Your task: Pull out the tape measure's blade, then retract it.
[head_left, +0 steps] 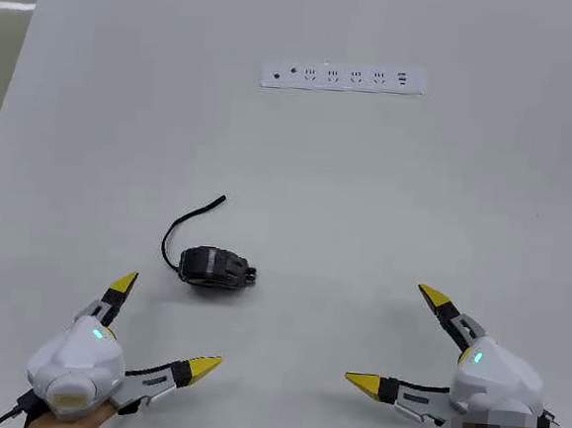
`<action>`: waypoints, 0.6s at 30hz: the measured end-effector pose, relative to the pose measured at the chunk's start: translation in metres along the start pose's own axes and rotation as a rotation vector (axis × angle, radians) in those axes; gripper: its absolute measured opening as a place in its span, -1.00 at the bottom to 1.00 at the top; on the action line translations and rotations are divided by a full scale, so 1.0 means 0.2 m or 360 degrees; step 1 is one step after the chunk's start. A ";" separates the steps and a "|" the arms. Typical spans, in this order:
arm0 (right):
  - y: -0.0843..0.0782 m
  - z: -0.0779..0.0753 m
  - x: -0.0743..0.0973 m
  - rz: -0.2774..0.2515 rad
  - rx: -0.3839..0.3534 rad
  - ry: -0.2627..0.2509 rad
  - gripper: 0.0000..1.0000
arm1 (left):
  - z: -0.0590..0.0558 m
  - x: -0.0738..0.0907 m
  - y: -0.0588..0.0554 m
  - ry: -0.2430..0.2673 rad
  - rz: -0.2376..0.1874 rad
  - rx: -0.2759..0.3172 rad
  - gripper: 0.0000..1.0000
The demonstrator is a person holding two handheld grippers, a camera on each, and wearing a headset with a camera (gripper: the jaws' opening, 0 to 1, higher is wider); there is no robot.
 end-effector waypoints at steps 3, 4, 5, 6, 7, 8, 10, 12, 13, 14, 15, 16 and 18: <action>0.00 0.01 0.00 -0.0001 0.0000 0.0011 1.00 | 0.00 0.02 0.00 0.0005 -0.0001 -0.0012 1.00; 0.01 0.01 0.00 -0.0006 0.0001 0.0015 1.00 | 0.00 0.02 0.00 0.0005 -0.0003 -0.0012 1.00; 0.01 0.01 0.00 -0.0010 0.0000 0.0019 1.00 | 0.00 0.02 0.00 0.0001 -0.0005 -0.0012 1.00; 0.01 0.01 0.00 -0.0011 -0.0001 0.0027 1.00 | 0.00 0.02 0.00 -0.0008 -0.0011 -0.0013 1.00; 0.02 0.01 0.00 -0.0011 0.0002 0.0029 1.00 | 0.00 0.02 0.00 -0.0013 -0.0014 -0.0016 1.00; 0.02 0.02 0.00 -0.0010 0.0006 0.0029 1.00 | -0.01 0.02 0.01 -0.0020 -0.0020 -0.0018 1.00; 0.02 0.02 0.00 -0.0017 0.0008 0.0031 1.00 | -0.01 0.02 0.01 -0.0024 -0.0023 -0.0029 1.00; 0.03 0.02 0.00 -0.0025 0.0016 0.0032 1.00 | -0.01 0.02 0.00 -0.0025 -0.0020 -0.0033 1.00; 0.02 0.02 0.00 -0.0025 0.0015 0.0033 0.99 | 0.00 0.02 0.00 -0.0026 -0.0020 -0.0028 1.00; 0.02 0.02 0.01 -0.0025 0.0014 0.0034 0.99 | 0.00 0.02 0.01 -0.0026 -0.0027 -0.0023 1.00; 0.02 0.02 0.01 -0.0025 0.0014 0.0035 0.99 | 0.00 0.02 0.01 -0.0026 -0.0032 -0.0024 1.00; 0.02 0.02 0.01 -0.0025 0.0015 0.0035 0.99 | 0.00 0.02 0.02 -0.0028 -0.0040 -0.0026 1.00; 0.02 0.02 0.01 -0.0025 0.0015 0.0037 0.99 | 0.00 0.02 0.02 -0.0026 -0.0037 -0.0027 1.00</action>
Point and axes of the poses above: the centre of the closed fingertips' face, and the gripper's own axes: x roughly backward along the fingers, z roughly to its left, y roughly out of its top, the point moved 2 cm from there along x, roughly backward along the fingers
